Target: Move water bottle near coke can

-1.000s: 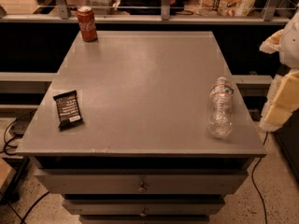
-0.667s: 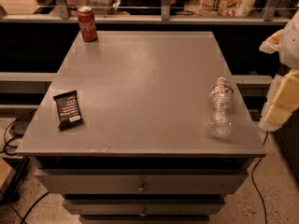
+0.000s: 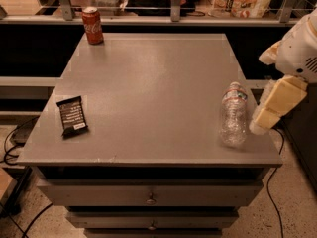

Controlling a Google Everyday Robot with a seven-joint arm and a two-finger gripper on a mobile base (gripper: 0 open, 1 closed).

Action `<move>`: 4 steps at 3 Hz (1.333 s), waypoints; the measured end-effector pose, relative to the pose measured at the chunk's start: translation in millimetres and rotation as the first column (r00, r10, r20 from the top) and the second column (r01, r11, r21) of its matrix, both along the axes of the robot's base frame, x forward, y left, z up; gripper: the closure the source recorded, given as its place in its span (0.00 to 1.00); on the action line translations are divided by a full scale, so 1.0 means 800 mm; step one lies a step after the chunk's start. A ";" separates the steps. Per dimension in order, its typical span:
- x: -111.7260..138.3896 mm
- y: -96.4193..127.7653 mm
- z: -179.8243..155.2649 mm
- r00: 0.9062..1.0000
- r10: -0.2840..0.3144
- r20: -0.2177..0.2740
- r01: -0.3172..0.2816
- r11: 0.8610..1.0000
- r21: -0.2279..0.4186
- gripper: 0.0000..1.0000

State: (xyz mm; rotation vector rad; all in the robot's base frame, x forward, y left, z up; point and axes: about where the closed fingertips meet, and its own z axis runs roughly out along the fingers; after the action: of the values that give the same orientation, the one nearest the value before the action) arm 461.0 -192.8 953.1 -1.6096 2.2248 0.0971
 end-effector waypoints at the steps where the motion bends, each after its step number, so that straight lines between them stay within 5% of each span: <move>1: 0.022 0.005 -0.017 0.997 -0.065 -0.034 0.068 0.992 0.104 0.00; 3: 0.066 0.002 -0.050 0.961 -0.267 -0.069 0.274 0.952 0.136 0.00; 4: 0.067 0.002 -0.054 0.958 -0.275 -0.075 0.283 0.949 0.136 0.00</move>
Offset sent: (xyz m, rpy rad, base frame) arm 0.0624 -0.0030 -0.0397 0.2052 0.0601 -0.2943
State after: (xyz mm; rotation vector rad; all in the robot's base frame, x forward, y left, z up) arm 514.8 -190.9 910.2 -1.2169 2.4027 0.2222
